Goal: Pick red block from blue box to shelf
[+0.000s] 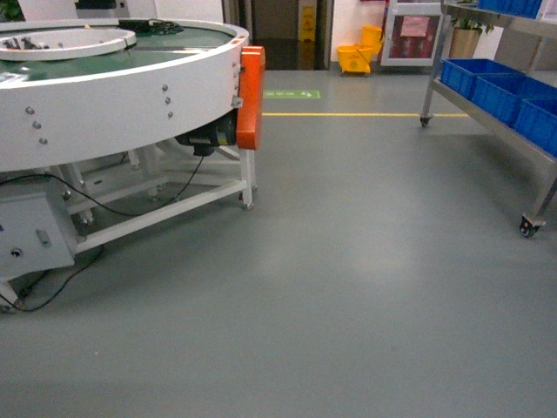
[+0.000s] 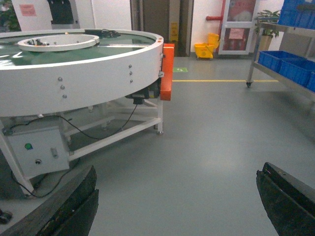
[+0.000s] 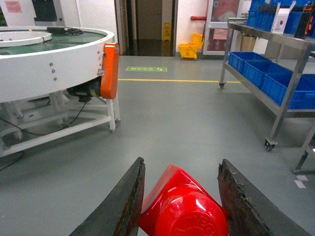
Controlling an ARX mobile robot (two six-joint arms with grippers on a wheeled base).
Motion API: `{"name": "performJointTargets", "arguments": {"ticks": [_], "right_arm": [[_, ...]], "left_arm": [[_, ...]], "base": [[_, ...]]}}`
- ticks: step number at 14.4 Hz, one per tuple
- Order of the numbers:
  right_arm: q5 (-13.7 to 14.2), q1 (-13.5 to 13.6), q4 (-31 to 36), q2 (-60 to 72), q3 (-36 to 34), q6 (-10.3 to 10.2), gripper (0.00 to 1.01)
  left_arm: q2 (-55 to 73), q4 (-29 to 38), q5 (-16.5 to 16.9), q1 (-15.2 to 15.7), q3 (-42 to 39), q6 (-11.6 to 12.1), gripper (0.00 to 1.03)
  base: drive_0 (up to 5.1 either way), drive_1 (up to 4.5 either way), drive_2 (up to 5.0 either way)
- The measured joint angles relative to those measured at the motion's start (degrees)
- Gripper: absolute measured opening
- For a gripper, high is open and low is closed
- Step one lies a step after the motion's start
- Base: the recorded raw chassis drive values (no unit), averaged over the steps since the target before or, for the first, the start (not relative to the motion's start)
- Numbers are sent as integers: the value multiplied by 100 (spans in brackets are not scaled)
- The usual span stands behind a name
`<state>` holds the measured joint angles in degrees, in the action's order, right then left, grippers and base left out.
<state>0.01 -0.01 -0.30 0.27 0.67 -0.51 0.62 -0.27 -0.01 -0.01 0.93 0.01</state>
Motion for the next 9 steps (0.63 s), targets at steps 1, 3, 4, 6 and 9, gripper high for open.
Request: {"name": "performJointTargets", "arguments": {"ticks": [1,3,4,6,9], "right_arm": [[0,0,17,0,0,0,38],[0,0,20,0,0,0,38],[0,0,-7,0,2,0,38],[2,0,-4,0,0,0,38],[2,0,7,0,0,0,38]], "left_arm": [[0,4,-2,0,0,0,98],[0,11,-2,0,0,0,98],[0,-2,-4,0,0,0,98],[0,-2,0,0,0,0,98],[0,11,0,0,0,0,98]], "base": [[-14,404,-432],[-9,410,-428],[-4,416,-423],[-4,416,-423],[-1,421,-422]]}}
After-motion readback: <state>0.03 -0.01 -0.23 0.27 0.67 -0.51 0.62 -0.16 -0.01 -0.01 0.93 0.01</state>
